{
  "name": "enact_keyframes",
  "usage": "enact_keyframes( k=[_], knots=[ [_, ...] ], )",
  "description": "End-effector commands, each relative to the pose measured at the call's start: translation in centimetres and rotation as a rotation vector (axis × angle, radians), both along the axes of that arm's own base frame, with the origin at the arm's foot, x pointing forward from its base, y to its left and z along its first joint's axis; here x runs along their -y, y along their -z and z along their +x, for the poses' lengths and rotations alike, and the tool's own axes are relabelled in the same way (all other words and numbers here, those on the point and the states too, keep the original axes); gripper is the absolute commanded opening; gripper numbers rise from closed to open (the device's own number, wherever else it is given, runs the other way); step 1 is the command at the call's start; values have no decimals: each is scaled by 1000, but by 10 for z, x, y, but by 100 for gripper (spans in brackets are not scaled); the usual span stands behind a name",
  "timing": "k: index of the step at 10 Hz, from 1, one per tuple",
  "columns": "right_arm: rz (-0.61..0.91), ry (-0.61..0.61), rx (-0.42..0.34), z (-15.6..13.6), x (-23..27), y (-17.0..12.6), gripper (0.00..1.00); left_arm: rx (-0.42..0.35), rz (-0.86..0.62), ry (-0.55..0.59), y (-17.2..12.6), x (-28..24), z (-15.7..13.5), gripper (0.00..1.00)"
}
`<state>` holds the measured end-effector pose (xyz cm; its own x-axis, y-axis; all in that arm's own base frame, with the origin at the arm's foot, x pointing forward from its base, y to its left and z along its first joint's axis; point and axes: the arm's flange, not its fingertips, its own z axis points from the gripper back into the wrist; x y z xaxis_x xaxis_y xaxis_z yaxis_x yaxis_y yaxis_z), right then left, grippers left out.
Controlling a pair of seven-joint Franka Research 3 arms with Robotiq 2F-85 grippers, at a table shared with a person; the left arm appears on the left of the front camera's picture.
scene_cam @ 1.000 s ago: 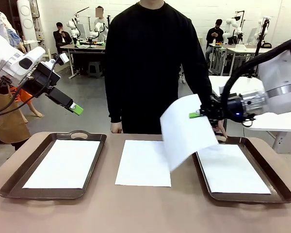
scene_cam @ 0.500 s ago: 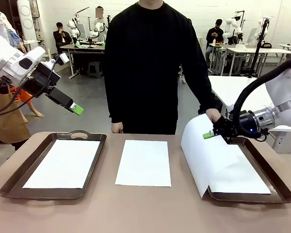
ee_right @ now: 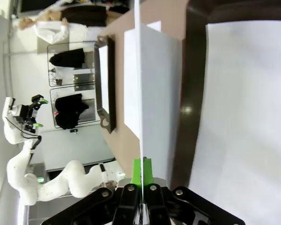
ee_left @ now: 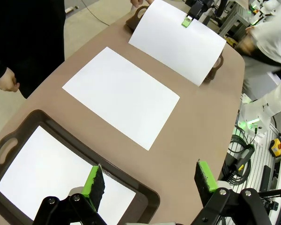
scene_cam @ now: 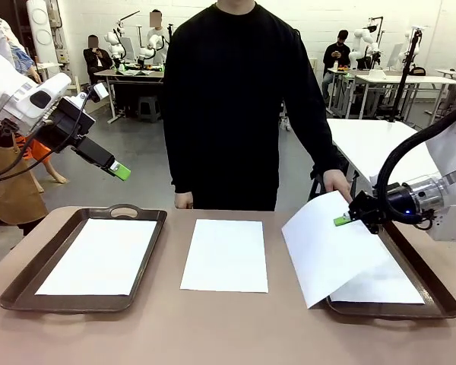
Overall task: Sort the A4 documents.
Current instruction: Place the A4 Paper in the designated Handle tray.
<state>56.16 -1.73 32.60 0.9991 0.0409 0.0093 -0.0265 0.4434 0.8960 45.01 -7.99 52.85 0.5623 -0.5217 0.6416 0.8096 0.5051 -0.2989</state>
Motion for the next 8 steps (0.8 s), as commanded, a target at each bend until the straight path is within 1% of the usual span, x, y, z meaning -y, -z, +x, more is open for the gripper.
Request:
enact_keyframes(
  k=[1,3,5,6,8],
  knots=[
    [-64,-34,17,8,14,3,1,-1,-5,4,0,0,-1,100],
    [-144,-65,31,11,21,9,1,-1,-5,4,0,0,-1,100],
    [-207,-71,65,12,29,14,1,-1,-5,4,0,0,-1,100],
    [-261,-56,69,11,35,16,1,-1,-5,4,0,0,-1,100],
    [-298,-1,71,8,58,22,1,-1,-5,4,0,0,-1,100]
  ],
)
